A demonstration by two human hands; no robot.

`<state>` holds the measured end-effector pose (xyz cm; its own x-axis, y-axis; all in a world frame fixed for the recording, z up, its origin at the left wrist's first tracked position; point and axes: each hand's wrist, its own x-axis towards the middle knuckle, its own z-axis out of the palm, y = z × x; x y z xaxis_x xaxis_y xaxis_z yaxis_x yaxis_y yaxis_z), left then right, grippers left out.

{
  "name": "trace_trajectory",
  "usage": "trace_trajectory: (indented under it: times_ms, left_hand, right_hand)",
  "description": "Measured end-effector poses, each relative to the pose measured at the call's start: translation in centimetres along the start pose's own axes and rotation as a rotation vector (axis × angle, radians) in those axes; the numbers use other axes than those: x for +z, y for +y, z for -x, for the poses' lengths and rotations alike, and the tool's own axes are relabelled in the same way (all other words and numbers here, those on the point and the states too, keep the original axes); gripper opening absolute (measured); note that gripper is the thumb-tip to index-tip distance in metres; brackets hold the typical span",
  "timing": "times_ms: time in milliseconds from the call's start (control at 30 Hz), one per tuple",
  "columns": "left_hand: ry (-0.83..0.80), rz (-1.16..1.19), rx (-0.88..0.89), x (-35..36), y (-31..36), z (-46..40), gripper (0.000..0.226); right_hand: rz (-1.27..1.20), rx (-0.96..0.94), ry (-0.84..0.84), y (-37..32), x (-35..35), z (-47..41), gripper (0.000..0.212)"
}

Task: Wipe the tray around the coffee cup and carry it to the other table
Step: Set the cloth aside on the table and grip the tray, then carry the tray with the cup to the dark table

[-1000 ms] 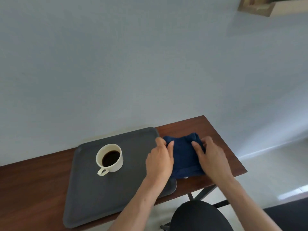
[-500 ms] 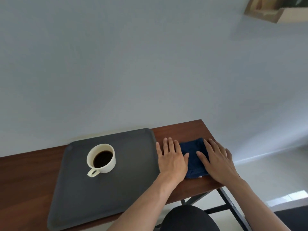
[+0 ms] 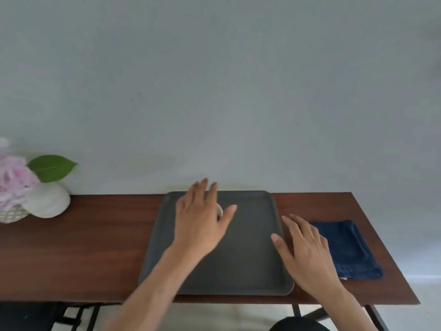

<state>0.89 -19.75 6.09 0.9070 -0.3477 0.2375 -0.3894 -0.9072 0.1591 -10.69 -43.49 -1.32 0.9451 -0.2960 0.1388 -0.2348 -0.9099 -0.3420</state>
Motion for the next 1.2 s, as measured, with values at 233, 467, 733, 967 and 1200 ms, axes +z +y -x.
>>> trace_trajectory:
  times_ms: [233,467,733,967,1200]
  left_hand:
    - [-0.151,-0.12,-0.302,0.8,-11.5,5.8,0.086]
    - [-0.23,-0.133,-0.355,4.8,-13.7,9.6,0.105]
    - [-0.138,-0.003,-0.309,5.5,-14.3,10.2,0.101]
    - [-0.123,0.054,-0.232,3.7,-14.6,10.4,0.102]
    - [-0.132,0.116,-0.072,1.1,-14.0,10.6,0.101]
  right_hand:
    - [0.17,0.145,-0.107,-0.8,2.4,-0.3,0.082]
    - [0.132,0.063,-0.065,-0.4,4.1,-0.3,0.09]
    - [0.115,0.038,0.013,-0.9,4.1,0.8,0.086]
    - [0.122,0.119,0.108,-1.4,2.8,3.7,0.087]
    - [0.133,0.268,0.182,-2.9,0.1,10.5,0.088]
